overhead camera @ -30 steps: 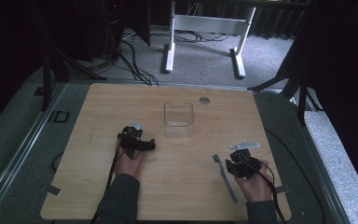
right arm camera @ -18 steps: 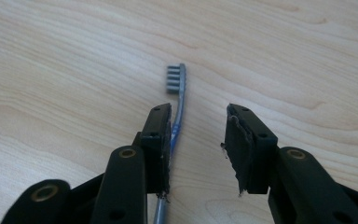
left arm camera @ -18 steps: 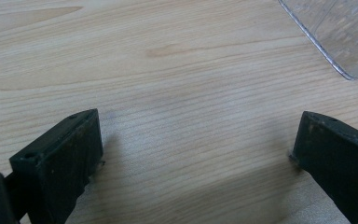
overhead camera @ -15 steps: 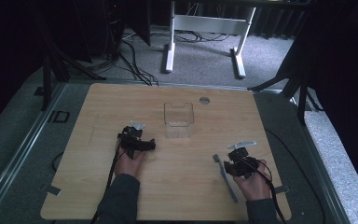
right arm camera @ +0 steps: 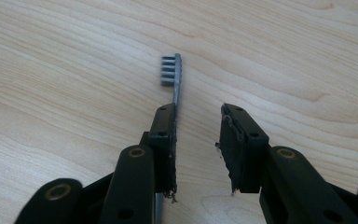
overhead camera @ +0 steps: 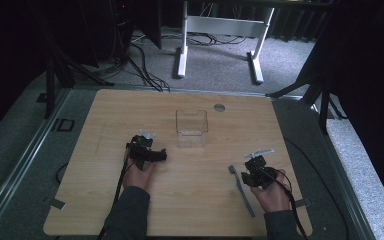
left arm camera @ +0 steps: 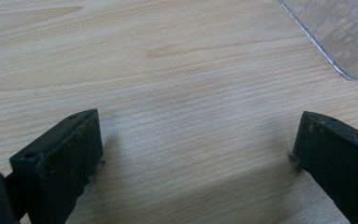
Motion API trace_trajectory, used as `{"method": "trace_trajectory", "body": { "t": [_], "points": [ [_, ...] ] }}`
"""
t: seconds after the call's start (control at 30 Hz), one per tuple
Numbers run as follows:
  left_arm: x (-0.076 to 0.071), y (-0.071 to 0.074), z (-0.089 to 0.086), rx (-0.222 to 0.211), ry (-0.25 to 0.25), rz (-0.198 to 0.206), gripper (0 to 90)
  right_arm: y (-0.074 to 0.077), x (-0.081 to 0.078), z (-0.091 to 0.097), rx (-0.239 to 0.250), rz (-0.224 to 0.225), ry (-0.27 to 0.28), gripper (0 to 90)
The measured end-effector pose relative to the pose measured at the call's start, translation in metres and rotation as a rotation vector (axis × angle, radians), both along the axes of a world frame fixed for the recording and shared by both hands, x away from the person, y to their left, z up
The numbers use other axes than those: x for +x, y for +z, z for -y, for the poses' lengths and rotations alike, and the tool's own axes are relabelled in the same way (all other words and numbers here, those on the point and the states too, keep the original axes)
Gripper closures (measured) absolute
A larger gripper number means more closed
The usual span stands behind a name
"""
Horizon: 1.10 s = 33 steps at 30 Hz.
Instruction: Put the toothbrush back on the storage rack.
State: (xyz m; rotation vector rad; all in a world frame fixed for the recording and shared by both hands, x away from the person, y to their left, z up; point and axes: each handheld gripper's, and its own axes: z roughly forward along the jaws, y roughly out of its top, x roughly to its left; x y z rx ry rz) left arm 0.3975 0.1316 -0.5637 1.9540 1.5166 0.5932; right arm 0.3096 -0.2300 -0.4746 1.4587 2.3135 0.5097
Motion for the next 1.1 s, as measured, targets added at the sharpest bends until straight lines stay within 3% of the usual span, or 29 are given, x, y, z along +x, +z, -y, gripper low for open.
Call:
{"method": "trace_trajectory", "body": {
  "t": [0.5, 1.1],
  "points": [
    [0.0001, 0.0, 0.0, 0.0, 0.0, 0.0, 1.5, -0.0027, 0.0048, -0.002, 0.022, -0.072, 0.016, 70.8],
    [0.0001, 0.0, 0.0, 0.0, 0.0, 0.0, 1.5, -0.0038, 0.0096, -0.0028, 0.017, -0.107, 0.011, 69.4]
  ]
}}
